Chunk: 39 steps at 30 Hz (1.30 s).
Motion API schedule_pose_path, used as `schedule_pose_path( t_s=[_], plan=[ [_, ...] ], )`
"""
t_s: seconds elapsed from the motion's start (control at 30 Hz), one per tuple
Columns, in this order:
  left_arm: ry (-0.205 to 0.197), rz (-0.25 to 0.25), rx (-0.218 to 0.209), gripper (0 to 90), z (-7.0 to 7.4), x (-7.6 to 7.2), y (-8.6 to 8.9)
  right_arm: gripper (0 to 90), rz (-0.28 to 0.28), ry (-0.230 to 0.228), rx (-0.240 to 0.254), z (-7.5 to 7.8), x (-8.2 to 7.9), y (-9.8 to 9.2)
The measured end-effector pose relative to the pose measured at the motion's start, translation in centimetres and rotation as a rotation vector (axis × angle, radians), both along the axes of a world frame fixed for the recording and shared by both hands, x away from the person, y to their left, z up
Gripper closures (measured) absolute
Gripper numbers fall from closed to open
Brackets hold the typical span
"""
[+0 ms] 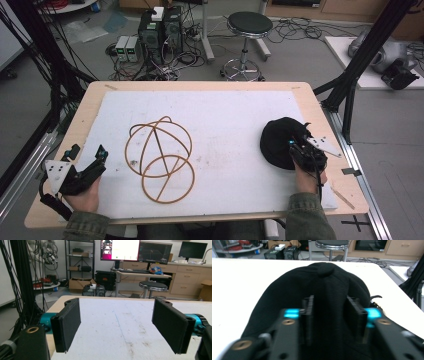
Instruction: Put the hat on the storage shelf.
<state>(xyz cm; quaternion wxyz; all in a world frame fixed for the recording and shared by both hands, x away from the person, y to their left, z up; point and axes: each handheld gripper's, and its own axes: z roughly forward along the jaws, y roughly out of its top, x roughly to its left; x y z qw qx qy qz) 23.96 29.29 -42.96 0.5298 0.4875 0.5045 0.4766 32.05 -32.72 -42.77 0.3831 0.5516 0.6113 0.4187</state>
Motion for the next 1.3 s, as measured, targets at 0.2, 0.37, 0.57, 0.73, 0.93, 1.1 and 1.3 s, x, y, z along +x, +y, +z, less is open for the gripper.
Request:
schedule_pose_path(
  t_s=[0.2,0.37,0.57,0.73,0.93,1.1,1.3],
  plan=[
    [-0.001,0.000,0.000,23.1,0.0,0.0,0.0,86.1,-0.002,0.041,0.037,0.2,0.2,0.0],
    [0.000,0.001,-0.001,23.1,0.0,0.0,0.0,86.6,0.009,0.034,0.035,0.4,0.1,0.1],
    [-0.002,0.000,-0.001,23.1,0.0,0.0,0.0,86.5,0.010,0.030,0.048,0.5,0.0,0.1],
    [-0.001,0.001,-0.004,23.1,0.0,0.0,0.1,86.5,0.012,0.006,0.048,0.7,-0.2,0.1],
    [0.002,0.001,-0.002,23.1,0.0,0.0,0.1,86.5,0.019,-0.045,0.074,1.2,-0.6,0.1],
    [0.001,0.002,-0.004,23.1,-0.1,0.1,0.2,86.5,0.032,-0.093,0.110,2.1,-1.0,0.1],
    [0.005,0.004,-0.004,23.1,-0.1,0.1,0.2,86.4,0.059,-0.121,0.130,2.7,-1.0,0.1]
  ],
)
